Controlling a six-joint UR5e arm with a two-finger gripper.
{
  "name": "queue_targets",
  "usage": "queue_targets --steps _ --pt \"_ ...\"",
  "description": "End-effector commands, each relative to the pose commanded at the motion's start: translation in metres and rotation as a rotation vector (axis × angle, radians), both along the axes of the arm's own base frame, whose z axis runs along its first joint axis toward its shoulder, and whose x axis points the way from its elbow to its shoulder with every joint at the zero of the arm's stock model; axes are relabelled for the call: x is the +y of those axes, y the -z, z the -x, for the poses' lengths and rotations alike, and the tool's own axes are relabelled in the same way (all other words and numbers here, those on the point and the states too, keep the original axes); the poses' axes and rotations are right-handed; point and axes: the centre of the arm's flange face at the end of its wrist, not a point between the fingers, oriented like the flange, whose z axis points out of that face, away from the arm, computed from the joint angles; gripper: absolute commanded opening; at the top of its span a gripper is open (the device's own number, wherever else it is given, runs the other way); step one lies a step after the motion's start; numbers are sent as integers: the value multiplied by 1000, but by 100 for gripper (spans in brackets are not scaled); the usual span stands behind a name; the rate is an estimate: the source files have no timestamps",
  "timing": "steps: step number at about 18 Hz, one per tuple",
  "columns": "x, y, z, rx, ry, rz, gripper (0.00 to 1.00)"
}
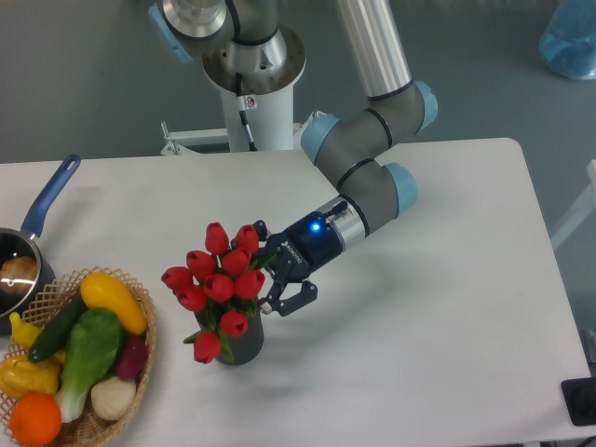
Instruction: Insert the flowers into the vase
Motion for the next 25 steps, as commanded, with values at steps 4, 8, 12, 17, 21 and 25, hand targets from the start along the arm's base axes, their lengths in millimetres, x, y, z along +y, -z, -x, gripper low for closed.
queue_targets --steps 4,8,12,17,21,25 --pt "-1 -2 -1 12 0 24 100" --pt "-4 -3 0 47 -2 83 100" --pt "-16 -25 8 145 -26 145 100" --pt "-29 -66 12 205 -66 194 100" --pt "-37 -92 27 339 -106 282 100" --pt "-53 -124 52 398 -173 294 100"
